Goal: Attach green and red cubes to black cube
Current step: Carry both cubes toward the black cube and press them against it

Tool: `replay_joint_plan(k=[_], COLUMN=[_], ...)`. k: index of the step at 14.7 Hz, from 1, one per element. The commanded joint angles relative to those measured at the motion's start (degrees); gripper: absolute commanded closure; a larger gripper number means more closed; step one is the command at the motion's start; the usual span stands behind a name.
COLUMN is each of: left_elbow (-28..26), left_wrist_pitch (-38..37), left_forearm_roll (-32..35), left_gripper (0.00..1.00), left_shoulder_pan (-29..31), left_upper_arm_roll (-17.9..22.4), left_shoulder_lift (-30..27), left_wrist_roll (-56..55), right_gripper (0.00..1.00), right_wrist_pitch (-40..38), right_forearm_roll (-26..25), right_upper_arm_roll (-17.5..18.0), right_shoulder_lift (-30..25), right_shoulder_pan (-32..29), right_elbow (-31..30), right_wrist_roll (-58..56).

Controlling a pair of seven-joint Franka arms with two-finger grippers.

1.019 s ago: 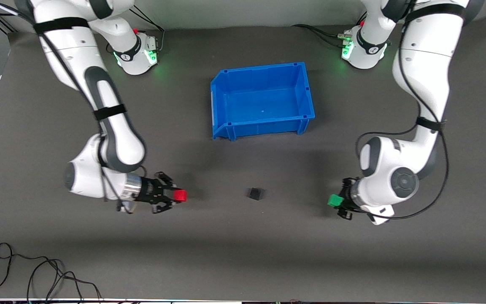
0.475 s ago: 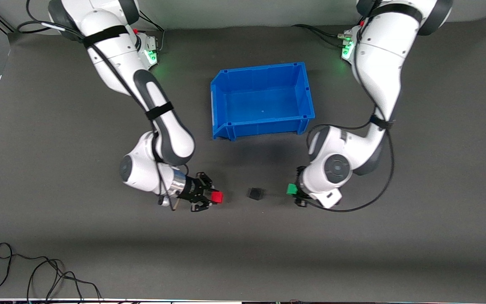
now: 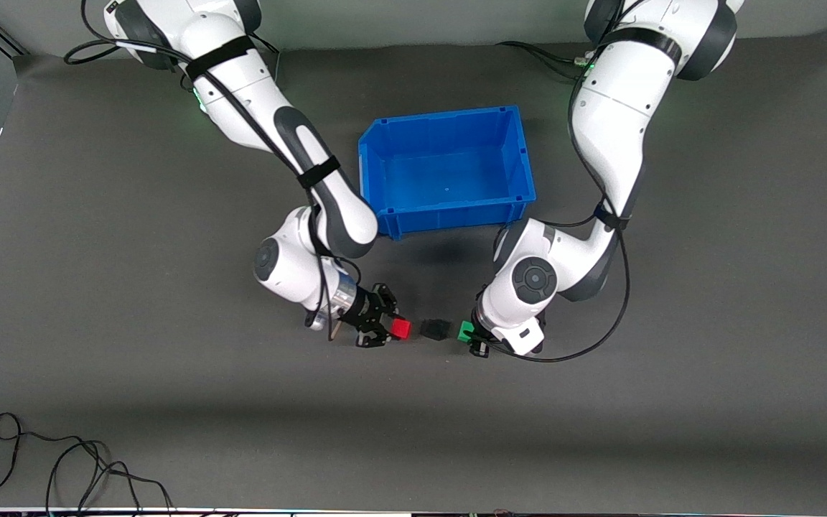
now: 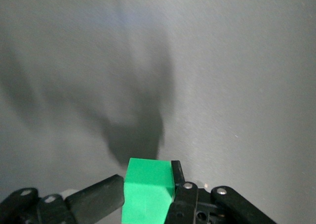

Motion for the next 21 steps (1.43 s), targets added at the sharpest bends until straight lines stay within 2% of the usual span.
replay_joint_plan(k=[1,9,16,17,19,20,21], left_elbow=[2.09,2.35,2.44,2.44,2.44,2.44,2.44], left_wrist_pitch=[2.06,2.06,2.15,2.15,2.76,3.11,3.20], left_forearm_roll=[-0.13,-0.31,-0.13,-0.05,1.44,1.88,1.89], left_gripper=[0.91,0.90,0.87,0.77,0.24,0.07,0.00], left_shoulder_pan=[-1.04,-2.89,-3.41,-3.41,-3.41,-3.41,-3.41], left_upper_arm_roll=[0.98,0.89,0.98,0.98,0.98,0.98,0.98], left_shoulder_lift=[1.56,2.09,2.61,2.61,2.61,2.61,2.61], left_wrist_roll=[-1.01,-3.04,-2.95,-2.43,-1.29,-0.23,-0.22], right_gripper=[0.95,0.95,0.94,0.94,0.88,0.87,0.81], right_wrist_pitch=[2.80,6.85,7.20,7.20,7.20,7.20,7.20], right_forearm_roll=[3.72,5.48,4.43,4.34,3.29,2.42,1.54], right_upper_arm_roll=[-0.88,-0.09,-0.09,-0.09,-0.09,-0.09,-0.09], right_shoulder_lift=[1.57,3.24,3.68,3.68,3.68,3.68,3.68], right_shoulder_pan=[2.46,4.23,4.49,5.01,5.55,5.55,5.55], right_elbow=[1.55,1.82,1.99,1.99,2.08,2.43,3.04], right_wrist_roll=[1.60,2.30,1.16,1.16,0.90,0.90,0.90])
